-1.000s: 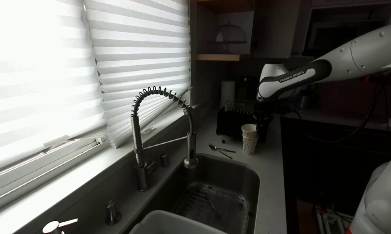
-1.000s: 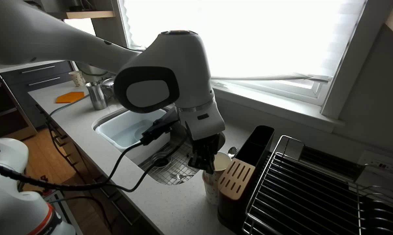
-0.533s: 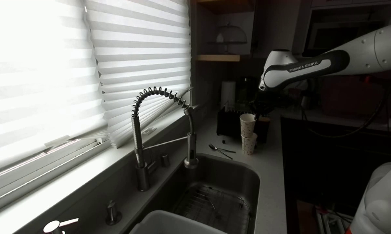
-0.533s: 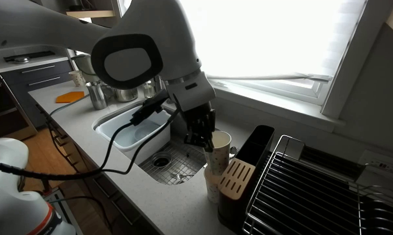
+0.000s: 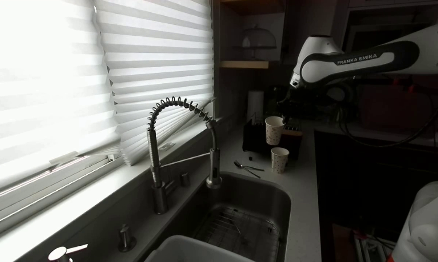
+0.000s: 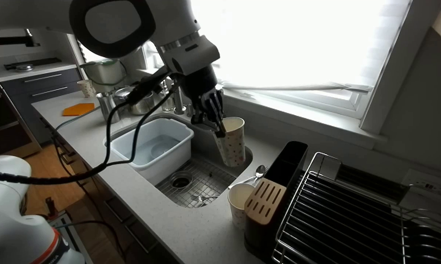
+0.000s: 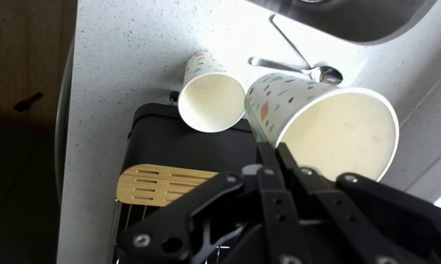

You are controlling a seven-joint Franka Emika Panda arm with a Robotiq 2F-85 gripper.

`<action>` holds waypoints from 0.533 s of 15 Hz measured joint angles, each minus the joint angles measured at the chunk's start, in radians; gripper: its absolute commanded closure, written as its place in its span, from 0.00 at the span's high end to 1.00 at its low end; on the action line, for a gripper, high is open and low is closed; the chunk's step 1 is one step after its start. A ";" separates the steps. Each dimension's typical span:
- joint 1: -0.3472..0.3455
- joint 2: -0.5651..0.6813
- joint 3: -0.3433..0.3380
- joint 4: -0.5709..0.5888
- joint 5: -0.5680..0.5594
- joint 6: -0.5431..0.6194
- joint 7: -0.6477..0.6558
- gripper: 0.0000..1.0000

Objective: Pour the water out of the cup

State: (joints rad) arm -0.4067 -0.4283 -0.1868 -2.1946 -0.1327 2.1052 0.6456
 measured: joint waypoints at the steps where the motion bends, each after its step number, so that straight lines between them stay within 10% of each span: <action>1: 0.008 -0.006 0.005 0.010 0.001 -0.027 -0.022 0.05; 8: 0.010 -0.004 0.007 0.015 0.001 -0.032 -0.024 0.05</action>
State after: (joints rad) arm -0.3967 -0.4327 -0.1795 -2.1795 -0.1314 2.0735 0.6212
